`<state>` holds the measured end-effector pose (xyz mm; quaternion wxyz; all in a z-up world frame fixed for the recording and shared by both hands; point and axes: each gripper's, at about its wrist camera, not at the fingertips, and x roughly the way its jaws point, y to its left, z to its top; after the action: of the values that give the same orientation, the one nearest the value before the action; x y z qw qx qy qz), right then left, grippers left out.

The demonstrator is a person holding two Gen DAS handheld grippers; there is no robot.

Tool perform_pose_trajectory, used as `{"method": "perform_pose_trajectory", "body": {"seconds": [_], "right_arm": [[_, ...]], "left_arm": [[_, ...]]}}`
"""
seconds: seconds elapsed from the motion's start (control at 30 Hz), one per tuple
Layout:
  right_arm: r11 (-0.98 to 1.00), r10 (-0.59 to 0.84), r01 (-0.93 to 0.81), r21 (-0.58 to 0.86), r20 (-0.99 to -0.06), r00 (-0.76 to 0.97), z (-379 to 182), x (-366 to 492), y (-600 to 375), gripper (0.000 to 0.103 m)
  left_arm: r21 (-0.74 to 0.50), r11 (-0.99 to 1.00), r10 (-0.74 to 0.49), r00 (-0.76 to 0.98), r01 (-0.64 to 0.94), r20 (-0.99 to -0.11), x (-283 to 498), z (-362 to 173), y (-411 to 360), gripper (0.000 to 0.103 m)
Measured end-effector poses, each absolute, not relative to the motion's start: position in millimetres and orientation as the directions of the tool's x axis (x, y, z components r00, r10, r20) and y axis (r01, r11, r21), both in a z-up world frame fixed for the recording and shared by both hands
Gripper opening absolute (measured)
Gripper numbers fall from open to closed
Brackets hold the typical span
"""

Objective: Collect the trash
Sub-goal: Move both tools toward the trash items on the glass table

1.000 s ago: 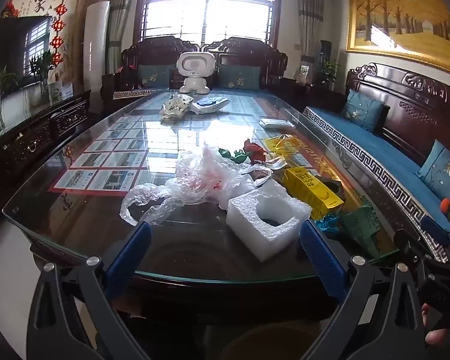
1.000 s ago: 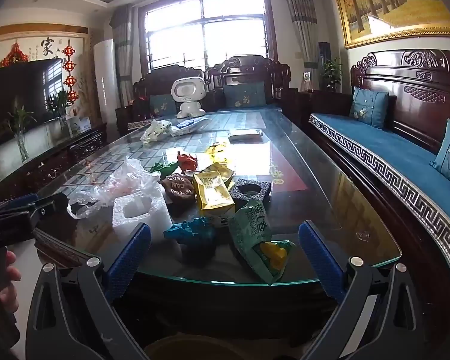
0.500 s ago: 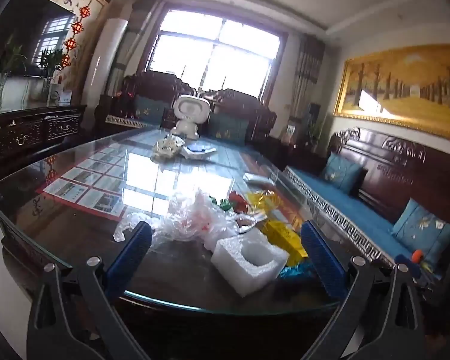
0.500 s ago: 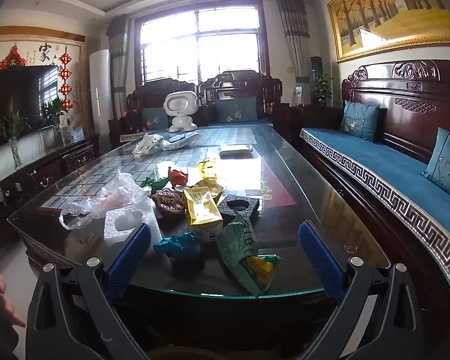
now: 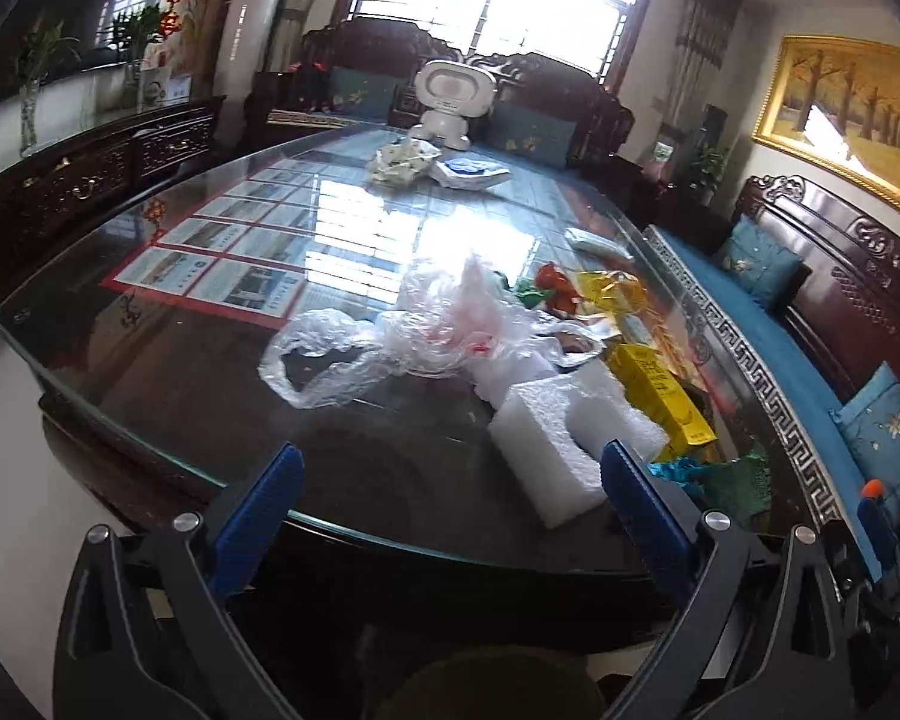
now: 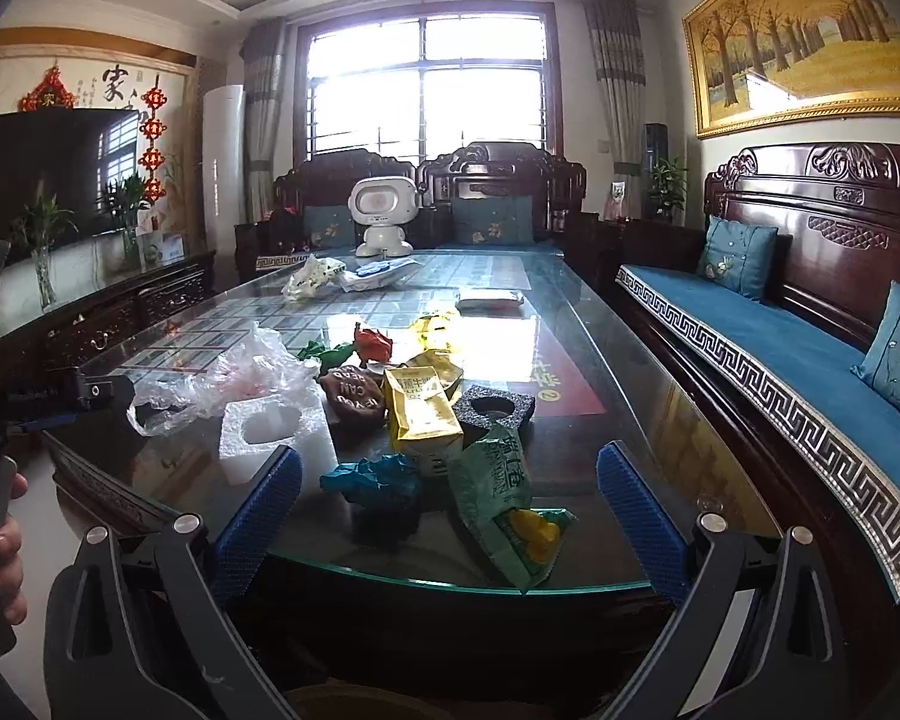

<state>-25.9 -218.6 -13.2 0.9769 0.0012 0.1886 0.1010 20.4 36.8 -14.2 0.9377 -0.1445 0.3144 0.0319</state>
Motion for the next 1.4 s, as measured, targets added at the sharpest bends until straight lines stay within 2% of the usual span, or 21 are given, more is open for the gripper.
{"method": "perform_pose_trajectory", "body": {"seconds": [0.2,0.37,0.43,0.53,0.67,0.77,0.9,1.13,1.4], "right_arm": [[0.979,0.206,-0.191,0.078,-0.362,0.909,-15,-24,-226,0.095],[0.984,0.175,-0.177,0.027,-0.359,0.917,-16,-26,-221,0.095],[0.985,0.169,-0.173,0.02,-0.343,0.924,-14,-28,-220,0.095],[0.988,0.132,-0.151,-0.043,-0.303,0.944,-12,-32,-214,0.095],[0.977,0.124,-0.168,-0.13,-0.294,0.948,-11,-34,-201,0.095],[0.973,0.155,-0.201,-0.118,-0.316,0.936,-12,-35,-197,0.095],[0.975,0.175,-0.21,-0.067,-0.347,0.921,-15,-29,-200,0.095],[0.982,0.177,-0.187,0.01,-0.371,0.912,-17,-22,-212,0.095],[0.987,0.158,-0.16,0.026,-0.379,0.912,-18,-18,-223,0.095]], "left_arm": [[-0.056,0.988,0.093,0.841,-0.145,-0.533,10,-8,2,0.099],[-0.103,0.991,0.025,0.874,-0.085,-0.485,2,2,-1,0.099],[-0.064,0.996,0.028,0.885,-0.065,-0.465,0,3,-6,0.099],[-0.007,0.999,0.042,0.873,-0.052,-0.486,2,0,-13,0.099],[-0.019,0.999,0.036,0.879,-0.051,-0.476,-1,-2,-13,0.099],[0.003,0.997,0.066,0.878,-0.073,-0.473,-3,0,-15,0.099],[-0.047,0.998,0.004,0.879,-0.03,-0.477,-6,1,-15,0.099],[-0.076,0.997,-0.034,0.894,0.0,-0.446,-7,4,-15,0.099],[-0.007,0.998,0.048,0.881,-0.059,-0.471,5,-7,-13,0.099]]}}
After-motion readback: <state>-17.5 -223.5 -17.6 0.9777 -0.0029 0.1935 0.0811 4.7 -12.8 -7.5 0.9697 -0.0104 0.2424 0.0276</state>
